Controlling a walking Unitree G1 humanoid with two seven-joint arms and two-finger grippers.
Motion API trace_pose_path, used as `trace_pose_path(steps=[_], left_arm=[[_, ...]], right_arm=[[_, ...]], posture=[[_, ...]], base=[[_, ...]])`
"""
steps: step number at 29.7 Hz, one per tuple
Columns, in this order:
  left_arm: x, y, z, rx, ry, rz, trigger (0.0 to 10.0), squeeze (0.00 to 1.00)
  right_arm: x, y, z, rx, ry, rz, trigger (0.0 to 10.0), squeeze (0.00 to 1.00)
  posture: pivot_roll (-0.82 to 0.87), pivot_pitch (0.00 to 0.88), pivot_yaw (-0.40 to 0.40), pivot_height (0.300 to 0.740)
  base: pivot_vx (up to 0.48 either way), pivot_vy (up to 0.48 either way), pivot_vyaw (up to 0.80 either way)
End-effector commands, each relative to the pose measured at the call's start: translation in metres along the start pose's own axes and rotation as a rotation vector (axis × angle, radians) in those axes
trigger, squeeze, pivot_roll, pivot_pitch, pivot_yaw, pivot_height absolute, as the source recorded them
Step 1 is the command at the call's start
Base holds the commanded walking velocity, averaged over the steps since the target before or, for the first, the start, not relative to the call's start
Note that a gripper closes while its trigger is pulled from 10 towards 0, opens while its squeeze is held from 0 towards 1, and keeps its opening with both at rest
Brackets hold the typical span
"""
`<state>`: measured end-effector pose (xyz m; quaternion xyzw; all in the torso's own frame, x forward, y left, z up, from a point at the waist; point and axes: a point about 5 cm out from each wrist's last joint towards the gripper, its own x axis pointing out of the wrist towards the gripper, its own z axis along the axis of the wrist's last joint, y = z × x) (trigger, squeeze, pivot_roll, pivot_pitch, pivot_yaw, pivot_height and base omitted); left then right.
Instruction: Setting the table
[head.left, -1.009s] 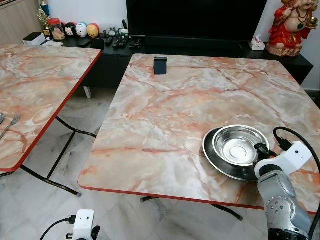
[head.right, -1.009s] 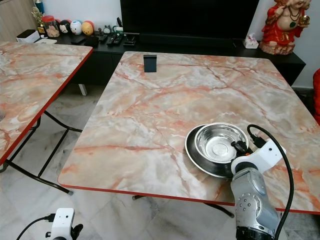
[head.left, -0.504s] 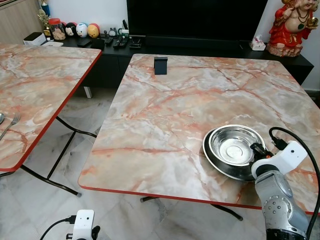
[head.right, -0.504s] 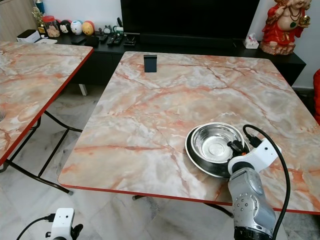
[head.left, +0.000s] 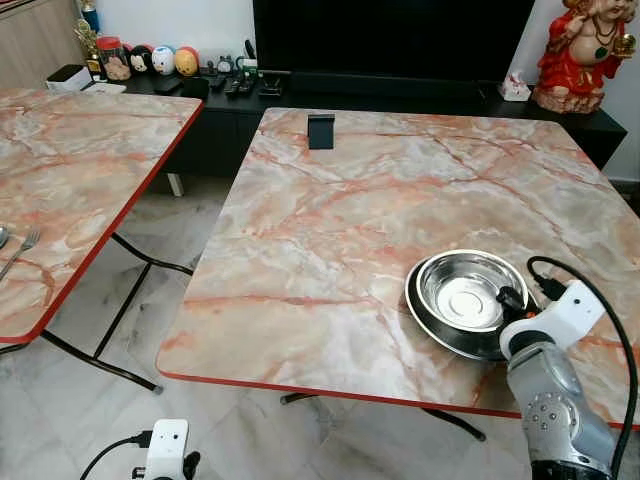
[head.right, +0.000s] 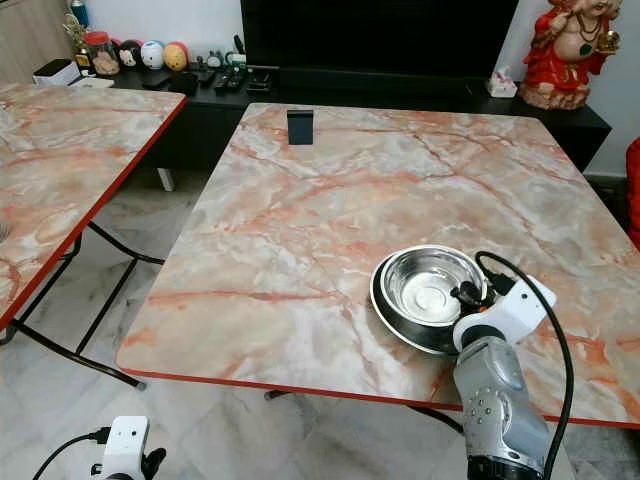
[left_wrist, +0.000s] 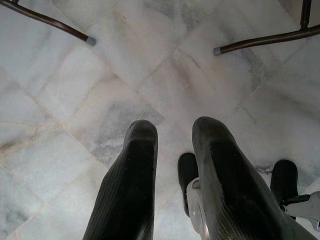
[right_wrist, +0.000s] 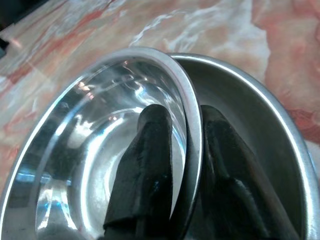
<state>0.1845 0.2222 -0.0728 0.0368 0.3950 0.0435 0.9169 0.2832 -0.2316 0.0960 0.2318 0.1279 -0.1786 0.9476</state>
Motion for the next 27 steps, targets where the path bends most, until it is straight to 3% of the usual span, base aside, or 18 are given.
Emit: trace_pose_path(steps=[1, 10, 18, 27], left_arm=[[0.0, 0.003, -0.001, -0.002, 0.004, 0.008, 10.0, 0.0], [0.0, 0.003, 0.0, -0.003, 0.0, 0.008, 10.0, 0.0], [0.0, 0.003, 0.0, -0.009, -0.001, 0.003, 10.0, 0.0], [0.0, 0.003, 0.0, -0.007, 0.0, 0.005, 10.0, 0.0]], right_arm=[[0.0, -0.002, -0.002, -0.034, 0.016, -0.006, 10.0, 0.0], [0.001, -0.006, 0.0, -0.094, 0.006, -0.03, 10.0, 0.0], [0.0, -0.021, 0.008, -0.205, -0.026, -0.122, 10.0, 0.0], [0.0, -0.013, -0.004, -0.212, 0.037, -0.071, 10.0, 0.0]], posture=[[0.0, 0.0, -0.025, 0.724], [0.01, 0.0, -0.026, 0.724], [0.0, 0.0, -0.026, 0.724], [0.01, 0.0, -0.026, 0.724]], base=[[0.0, 0.0, 0.0], [0.0, 0.0, 0.0], [0.0, 0.0, 0.0], [0.0, 0.0, 0.0]])
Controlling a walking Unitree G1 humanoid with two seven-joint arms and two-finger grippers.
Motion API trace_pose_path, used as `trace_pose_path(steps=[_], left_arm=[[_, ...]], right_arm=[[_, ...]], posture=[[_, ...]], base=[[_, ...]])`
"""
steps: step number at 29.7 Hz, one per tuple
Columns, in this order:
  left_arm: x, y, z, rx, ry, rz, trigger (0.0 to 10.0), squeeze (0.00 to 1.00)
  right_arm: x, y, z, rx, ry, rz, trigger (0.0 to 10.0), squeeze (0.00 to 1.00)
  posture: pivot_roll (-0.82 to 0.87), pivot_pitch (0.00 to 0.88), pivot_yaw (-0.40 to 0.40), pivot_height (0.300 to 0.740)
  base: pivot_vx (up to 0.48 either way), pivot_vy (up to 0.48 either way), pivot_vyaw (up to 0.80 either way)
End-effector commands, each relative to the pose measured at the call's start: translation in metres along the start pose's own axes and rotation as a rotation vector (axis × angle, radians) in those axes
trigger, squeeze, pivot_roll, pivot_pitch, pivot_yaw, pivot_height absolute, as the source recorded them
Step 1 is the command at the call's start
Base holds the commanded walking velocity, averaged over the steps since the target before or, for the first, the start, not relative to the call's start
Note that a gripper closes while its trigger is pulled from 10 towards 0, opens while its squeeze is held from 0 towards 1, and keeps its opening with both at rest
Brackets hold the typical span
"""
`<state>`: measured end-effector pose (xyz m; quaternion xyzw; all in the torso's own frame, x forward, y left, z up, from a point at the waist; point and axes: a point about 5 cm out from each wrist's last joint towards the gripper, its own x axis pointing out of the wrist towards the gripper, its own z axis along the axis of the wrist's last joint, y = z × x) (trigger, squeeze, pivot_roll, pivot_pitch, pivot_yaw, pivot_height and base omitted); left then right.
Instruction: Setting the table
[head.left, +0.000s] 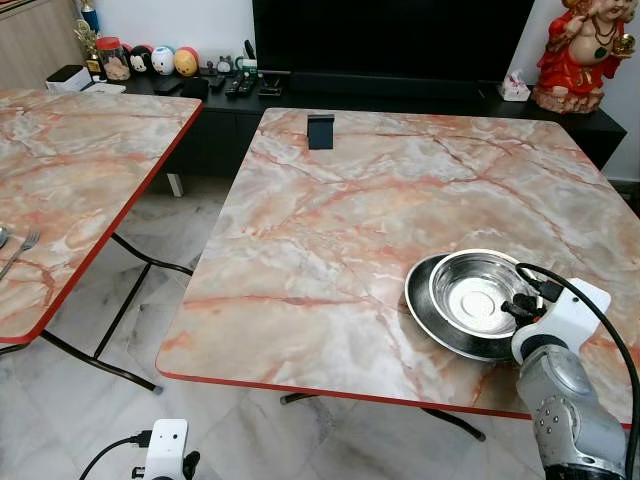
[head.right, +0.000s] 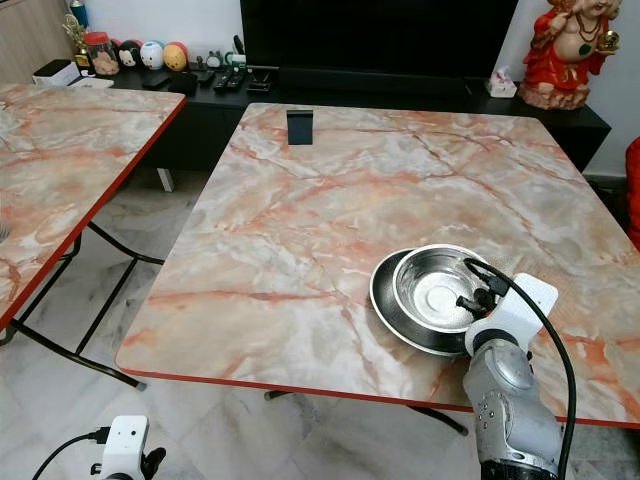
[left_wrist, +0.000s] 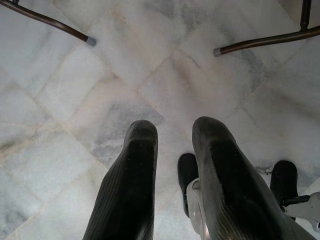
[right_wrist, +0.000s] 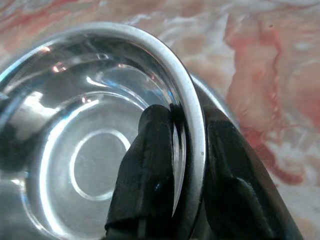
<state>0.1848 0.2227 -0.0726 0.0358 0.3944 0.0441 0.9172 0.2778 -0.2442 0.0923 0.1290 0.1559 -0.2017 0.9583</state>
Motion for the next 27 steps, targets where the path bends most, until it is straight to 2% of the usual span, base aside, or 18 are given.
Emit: trace_pose_path(steps=[1, 7, 17, 27], left_arm=[[0.0, 0.003, 0.0, -0.005, 0.001, 0.005, 10.0, 0.0], [0.0, 0.004, 0.0, -0.005, 0.001, 0.008, 10.0, 0.0], [0.0, 0.002, 0.001, -0.008, -0.001, 0.002, 10.0, 0.0], [0.0, 0.002, 0.0, -0.009, 0.002, -0.003, 10.0, 0.0]], right_arm=[[-0.001, 0.004, -0.007, -0.008, 0.04, 0.021, 10.0, 0.0], [-0.001, 0.009, -0.01, -0.013, 0.05, 0.048, 10.0, 0.0], [0.001, -0.001, -0.004, -0.041, 0.021, 0.001, 10.0, 0.0], [-0.001, -0.005, -0.008, -0.067, 0.035, -0.011, 10.0, 0.0]], posture=[[0.01, 0.0, -0.026, 0.724], [0.01, 0.0, -0.026, 0.724], [0.01, 0.0, -0.027, 0.724], [0.01, 0.0, -0.025, 0.724]], base=[[0.0, 0.0, 0.0], [0.0, 0.0, 0.0], [0.0, 0.0, 0.0], [0.0, 0.0, 0.0]])
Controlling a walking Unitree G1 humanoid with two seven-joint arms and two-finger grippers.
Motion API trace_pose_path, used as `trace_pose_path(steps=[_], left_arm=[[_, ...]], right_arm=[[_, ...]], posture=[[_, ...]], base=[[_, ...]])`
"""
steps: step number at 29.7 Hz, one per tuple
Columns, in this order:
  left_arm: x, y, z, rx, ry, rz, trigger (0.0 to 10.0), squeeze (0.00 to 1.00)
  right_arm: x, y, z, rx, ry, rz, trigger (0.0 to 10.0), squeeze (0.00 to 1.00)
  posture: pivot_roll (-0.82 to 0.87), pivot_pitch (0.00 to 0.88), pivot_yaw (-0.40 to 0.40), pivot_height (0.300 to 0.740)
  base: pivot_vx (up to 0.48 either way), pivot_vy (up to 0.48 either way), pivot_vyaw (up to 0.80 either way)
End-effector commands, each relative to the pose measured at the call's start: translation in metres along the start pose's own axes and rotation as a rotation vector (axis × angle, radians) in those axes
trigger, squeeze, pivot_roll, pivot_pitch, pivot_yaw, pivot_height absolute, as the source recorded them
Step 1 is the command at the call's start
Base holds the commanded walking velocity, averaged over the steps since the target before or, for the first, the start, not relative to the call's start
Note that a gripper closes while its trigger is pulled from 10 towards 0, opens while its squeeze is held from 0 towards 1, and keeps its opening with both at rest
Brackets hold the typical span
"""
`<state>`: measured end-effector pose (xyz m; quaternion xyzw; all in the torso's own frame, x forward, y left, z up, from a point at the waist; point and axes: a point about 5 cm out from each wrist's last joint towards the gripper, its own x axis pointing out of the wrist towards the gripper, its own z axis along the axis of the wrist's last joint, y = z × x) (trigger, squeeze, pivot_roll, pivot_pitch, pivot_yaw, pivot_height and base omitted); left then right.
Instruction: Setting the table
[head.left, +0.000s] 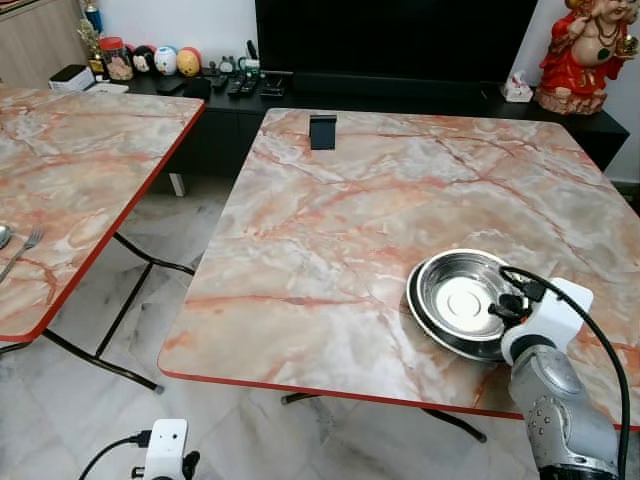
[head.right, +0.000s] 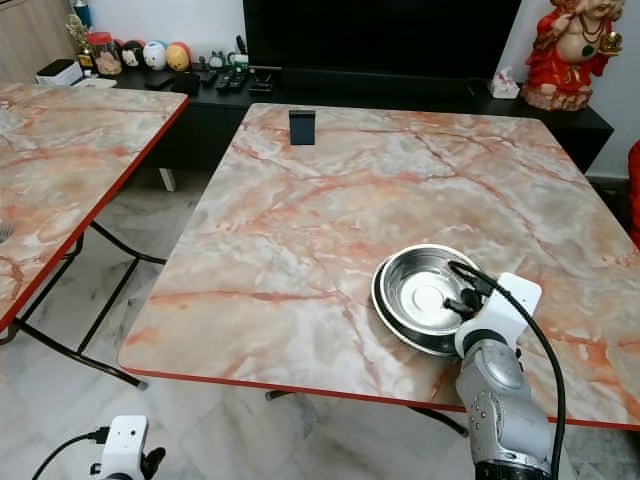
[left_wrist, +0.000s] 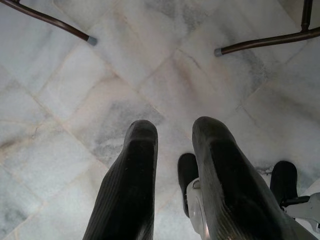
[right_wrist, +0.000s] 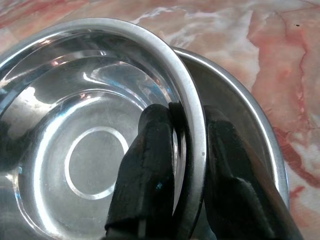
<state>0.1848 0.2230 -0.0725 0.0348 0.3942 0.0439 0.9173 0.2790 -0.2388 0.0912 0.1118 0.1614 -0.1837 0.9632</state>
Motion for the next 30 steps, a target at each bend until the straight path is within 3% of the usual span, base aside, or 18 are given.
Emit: trace_pose_path(steps=[1, 6, 7, 8, 10, 11, 12, 13, 14, 15, 30], left_arm=[[0.0, 0.002, 0.0, -0.008, 0.002, -0.002, 10.0, 0.0], [0.0, 0.001, 0.0, -0.01, 0.001, -0.005, 10.0, 0.0], [0.0, 0.001, 0.0, -0.01, 0.001, -0.005, 10.0, 0.0], [0.0, 0.001, 0.0, -0.01, 0.001, -0.006, 10.0, 0.0], [0.0, 0.001, 0.0, -0.01, 0.001, -0.007, 10.0, 0.0], [0.0, 0.001, 0.0, -0.01, 0.001, -0.007, 10.0, 0.0], [0.0, 0.001, 0.0, -0.01, 0.001, -0.007, 10.0, 0.0], [0.0, 0.001, 0.0, -0.01, 0.001, -0.007, 10.0, 0.0], [0.0, 0.001, 0.0, -0.01, 0.001, -0.007, 10.0, 0.0], [0.0, 0.001, 0.0, -0.01, 0.001, -0.007, 10.0, 0.0], [0.0, 0.002, 0.002, -0.014, -0.008, -0.004, 10.0, 0.0]], right_arm=[[0.0, -0.01, -0.006, -0.025, 0.03, -0.041, 10.0, 0.0], [0.0, -0.013, -0.005, -0.033, 0.028, -0.052, 10.0, 0.02], [0.0, -0.014, -0.005, -0.035, 0.026, -0.053, 10.0, 0.29], [0.0, -0.014, -0.005, -0.035, 0.025, -0.055, 10.0, 0.76], [0.0, -0.014, -0.005, -0.041, 0.025, -0.058, 10.0, 0.79], [0.0, -0.014, -0.005, -0.041, 0.025, -0.058, 10.0, 0.79], [0.0, -0.014, -0.005, -0.044, 0.026, -0.06, 10.0, 0.71], [0.0, -0.014, -0.005, -0.052, 0.027, -0.064, 10.0, 0.07], [0.0, -0.014, -0.005, -0.052, 0.027, -0.064, 10.0, 0.07], [0.0, -0.014, -0.005, -0.056, 0.031, -0.06, 10.0, 0.0], [0.001, -0.008, 0.006, -0.055, -0.042, -0.059, 10.0, 0.0]], posture=[[0.01, 0.0, -0.025, 0.724], [0.0, 0.0, -0.025, 0.724], [0.01, 0.0, -0.025, 0.724], [0.01, 0.0, -0.025, 0.724], [0.01, 0.0, -0.025, 0.724], [0.01, 0.0, -0.025, 0.724], [0.01, 0.0, -0.025, 0.724], [0.01, 0.0, -0.025, 0.724], [0.01, 0.0, -0.025, 0.724], [0.01, 0.0, -0.025, 0.724], [0.01, 0.0, -0.026, 0.724]], base=[[0.0, 0.0, 0.0], [0.0, 0.0, 0.0], [0.0, 0.0, 0.0], [0.0, 0.0, 0.0], [0.0, 0.0, 0.0], [0.0, 0.0, 0.0], [0.0, 0.0, 0.0], [0.0, 0.0, 0.0], [0.0, 0.0, 0.0], [0.0, 0.0, 0.0], [0.0, 0.0, 0.0]])
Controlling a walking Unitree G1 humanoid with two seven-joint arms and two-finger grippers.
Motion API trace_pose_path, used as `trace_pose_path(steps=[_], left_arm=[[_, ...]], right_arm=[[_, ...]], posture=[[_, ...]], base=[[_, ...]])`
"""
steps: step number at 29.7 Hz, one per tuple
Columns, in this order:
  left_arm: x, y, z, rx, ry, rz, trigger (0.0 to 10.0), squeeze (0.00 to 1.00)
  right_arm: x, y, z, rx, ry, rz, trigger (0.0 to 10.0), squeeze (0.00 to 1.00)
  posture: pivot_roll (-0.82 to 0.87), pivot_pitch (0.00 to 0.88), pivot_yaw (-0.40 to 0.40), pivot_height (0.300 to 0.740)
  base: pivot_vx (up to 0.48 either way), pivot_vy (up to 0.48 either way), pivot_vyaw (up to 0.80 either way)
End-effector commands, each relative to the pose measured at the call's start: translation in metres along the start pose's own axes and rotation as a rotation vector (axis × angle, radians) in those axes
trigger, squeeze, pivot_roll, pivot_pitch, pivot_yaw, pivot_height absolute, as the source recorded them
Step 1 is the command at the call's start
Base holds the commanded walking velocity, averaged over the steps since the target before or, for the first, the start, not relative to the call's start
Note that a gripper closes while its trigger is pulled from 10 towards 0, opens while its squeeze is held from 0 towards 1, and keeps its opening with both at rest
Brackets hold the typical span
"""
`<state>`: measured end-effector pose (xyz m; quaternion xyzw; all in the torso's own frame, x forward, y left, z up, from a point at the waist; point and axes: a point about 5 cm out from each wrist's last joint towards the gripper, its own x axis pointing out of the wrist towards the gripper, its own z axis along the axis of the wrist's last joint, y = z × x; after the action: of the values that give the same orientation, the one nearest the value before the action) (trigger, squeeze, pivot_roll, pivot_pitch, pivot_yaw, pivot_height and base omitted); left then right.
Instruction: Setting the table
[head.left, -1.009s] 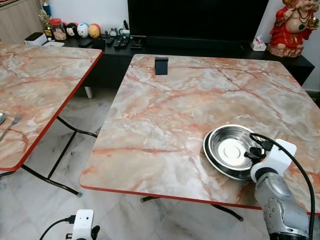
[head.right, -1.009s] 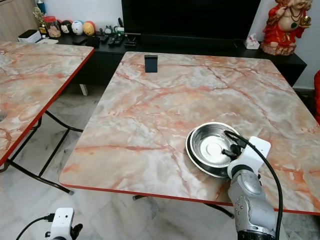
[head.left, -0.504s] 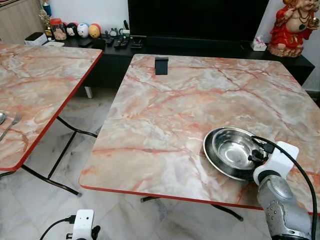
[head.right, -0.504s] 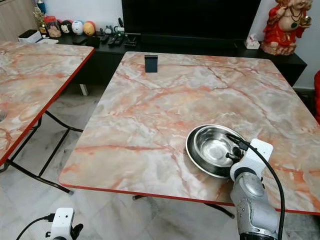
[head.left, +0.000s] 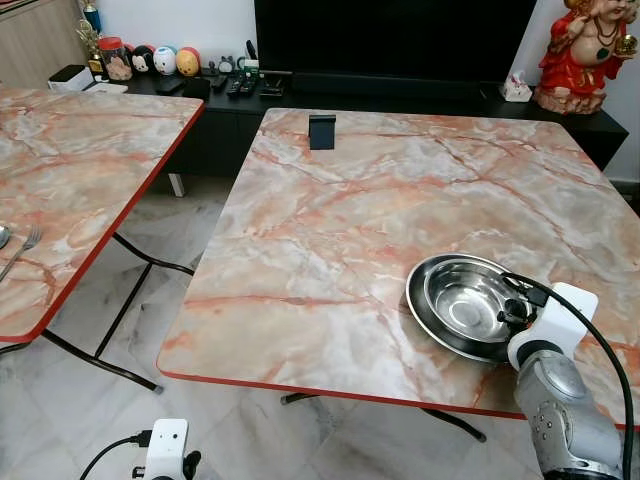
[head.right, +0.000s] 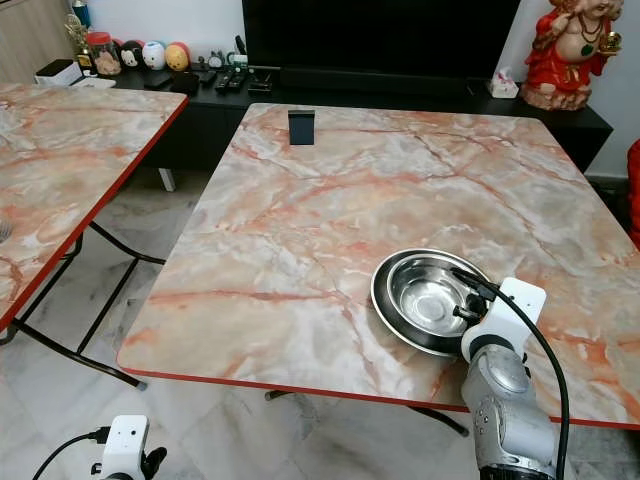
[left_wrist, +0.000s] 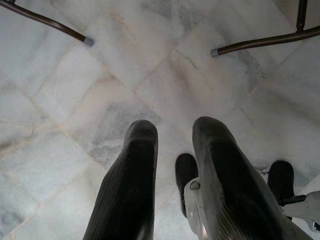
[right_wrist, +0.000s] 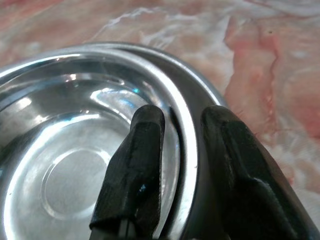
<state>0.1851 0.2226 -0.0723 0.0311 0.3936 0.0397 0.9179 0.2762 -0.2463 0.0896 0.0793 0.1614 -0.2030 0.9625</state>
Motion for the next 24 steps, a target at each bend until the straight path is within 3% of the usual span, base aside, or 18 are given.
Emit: trace_pose_path(steps=[1, 7, 24], left_arm=[[0.0003, 0.0019, 0.0017, -0.008, -0.006, 0.006, 10.0, 0.0], [0.0004, 0.0017, 0.0019, -0.011, -0.006, 0.004, 10.0, 0.0], [0.0007, -0.0018, 0.0009, -0.024, 0.003, -0.021, 10.0, 0.0]], right_arm=[[0.0008, 0.001, 0.0078, 0.003, -0.031, -0.003, 10.0, 0.0], [0.0, 0.0054, 0.01, 0.013, -0.042, 0.022, 10.0, 0.0], [0.0008, -0.0009, 0.0122, -0.011, -0.05, -0.02, 10.0, 0.0]], posture=[[0.01, 0.0, -0.025, 0.724], [0.01, 0.0, -0.025, 0.724], [0.01, 0.0, -0.026, 0.724]], base=[[0.0, 0.0, 0.0], [0.0, 0.0, 0.0], [0.0, 0.0, 0.0]])
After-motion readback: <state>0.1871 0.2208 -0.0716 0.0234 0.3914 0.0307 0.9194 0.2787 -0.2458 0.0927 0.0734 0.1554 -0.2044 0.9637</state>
